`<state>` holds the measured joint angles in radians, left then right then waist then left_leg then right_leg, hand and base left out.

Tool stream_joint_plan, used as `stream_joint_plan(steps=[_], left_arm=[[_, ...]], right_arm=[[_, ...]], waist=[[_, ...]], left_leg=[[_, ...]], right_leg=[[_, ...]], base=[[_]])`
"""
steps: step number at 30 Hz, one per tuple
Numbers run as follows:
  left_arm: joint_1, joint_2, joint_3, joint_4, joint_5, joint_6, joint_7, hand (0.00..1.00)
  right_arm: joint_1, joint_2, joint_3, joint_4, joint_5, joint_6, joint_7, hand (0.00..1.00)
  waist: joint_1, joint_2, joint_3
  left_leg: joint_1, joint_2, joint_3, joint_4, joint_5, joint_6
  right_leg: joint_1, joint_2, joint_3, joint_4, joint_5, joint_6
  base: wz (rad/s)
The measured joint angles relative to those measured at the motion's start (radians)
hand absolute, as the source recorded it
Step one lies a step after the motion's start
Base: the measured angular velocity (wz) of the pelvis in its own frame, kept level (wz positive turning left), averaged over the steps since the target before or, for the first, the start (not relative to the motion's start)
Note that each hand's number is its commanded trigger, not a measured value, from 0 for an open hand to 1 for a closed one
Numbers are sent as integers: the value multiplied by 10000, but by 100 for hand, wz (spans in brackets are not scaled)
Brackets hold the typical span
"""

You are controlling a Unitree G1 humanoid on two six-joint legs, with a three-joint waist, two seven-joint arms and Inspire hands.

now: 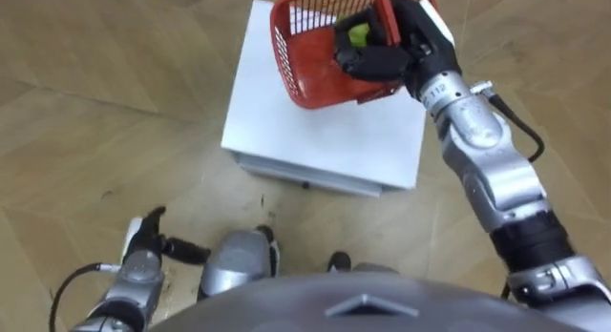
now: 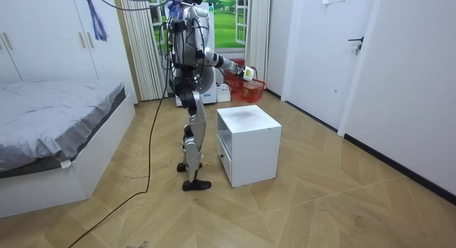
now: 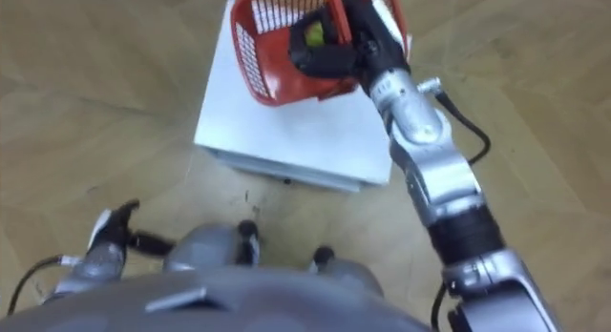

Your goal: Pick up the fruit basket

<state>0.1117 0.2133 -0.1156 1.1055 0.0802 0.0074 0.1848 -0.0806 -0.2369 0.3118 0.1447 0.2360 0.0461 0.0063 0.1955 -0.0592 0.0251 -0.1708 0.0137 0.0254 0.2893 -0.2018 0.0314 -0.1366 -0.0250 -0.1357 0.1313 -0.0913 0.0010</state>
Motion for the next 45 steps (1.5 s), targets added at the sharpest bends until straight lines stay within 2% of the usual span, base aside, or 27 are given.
stream_joint_plan(steps=[2,3,6,12,16,20,21,22,29,33,41,45], left_arm=[[100,-75,-51,160,-2,16,-17,0],[120,-58,-38,169,-6,23,-16,0],[112,-15,-17,108,18,-12,-10,0],[195,-4,-41,134,299,126,-4,0],[192,5,-32,104,840,299,-3,0],[187,2,-45,86,893,375,3,0],[187,1,-52,22,892,374,7,0],[192,-8,-57,-64,892,374,8,0],[189,-48,-59,-159,880,355,291,0],[160,-59,-59,-170,880,343,392,0],[159,-94,-55,-167,867,322,501,0],[160,-100,-57,-166,867,298,511,0]], right_arm=[[-74,25,66,586,6,-48,-128,100],[-214,20,205,1123,3,-117,-188,100],[-236,42,323,2087,-19,-127,-184,100],[78,78,598,2430,-1,-141,-167,100],[235,136,608,2429,-15,-139,-85,100],[239,334,613,2476,38,-141,-48,100],[238,415,614,2569,92,-142,-45,12],[238,469,620,2699,124,-142,-36,0],[252,500,1034,3287,122,-307,8,0],[250,502,1033,3379,143,-447,36,0],[355,467,1037,3472,158,-462,-84,0],[360,461,1038,3472,238,-664,-87,0]], waist=[[-37,244,-28],[-80,297,-45],[-102,247,-48],[-275,-17,-90],[-232,-24,-93],[-260,-17,-95],[-269,-12,-95],[-268,-3,-89],[-275,86,-86],[-291,106,-80],[-292,182,-75],[-286,194,-78]], left_leg=[[230,-3,19,-254,4,-1],[322,3,47,-476,31,-5],[416,-45,48,-826,127,-1],[374,-93,-3,-804,136,20],[265,-101,-40,-687,109,69],[126,-108,-83,-556,105,72],[68,-108,-124,-511,105,71],[45,-106,-154,-497,105,70],[36,-109,-207,-509,106,70],[62,-109,-227,-521,105,70],[62,-108,-283,-523,106,70],[62,-112,-286,-516,106,70]], right_leg=[[216,-30,-107,69,35,-4],[222,-15,-171,59,31,-5],[151,0,-204,60,28,-3],[151,-18,-410,74,23,4],[60,-68,-705,224,19,10],[14,-92,-937,224,20,9],[2,-94,-1017,224,21,8],[-1,-100,-1121,226,22,6],[2,-106,-1200,237,22,6],[28,-107,-1248,234,22,6],[24,-109,-1283,232,22,6],[30,-112,-1287,233,22,6]], base=[[2],[0],[3],[2],[3],[4],[15],[12],[3],[0],[0],[0]])
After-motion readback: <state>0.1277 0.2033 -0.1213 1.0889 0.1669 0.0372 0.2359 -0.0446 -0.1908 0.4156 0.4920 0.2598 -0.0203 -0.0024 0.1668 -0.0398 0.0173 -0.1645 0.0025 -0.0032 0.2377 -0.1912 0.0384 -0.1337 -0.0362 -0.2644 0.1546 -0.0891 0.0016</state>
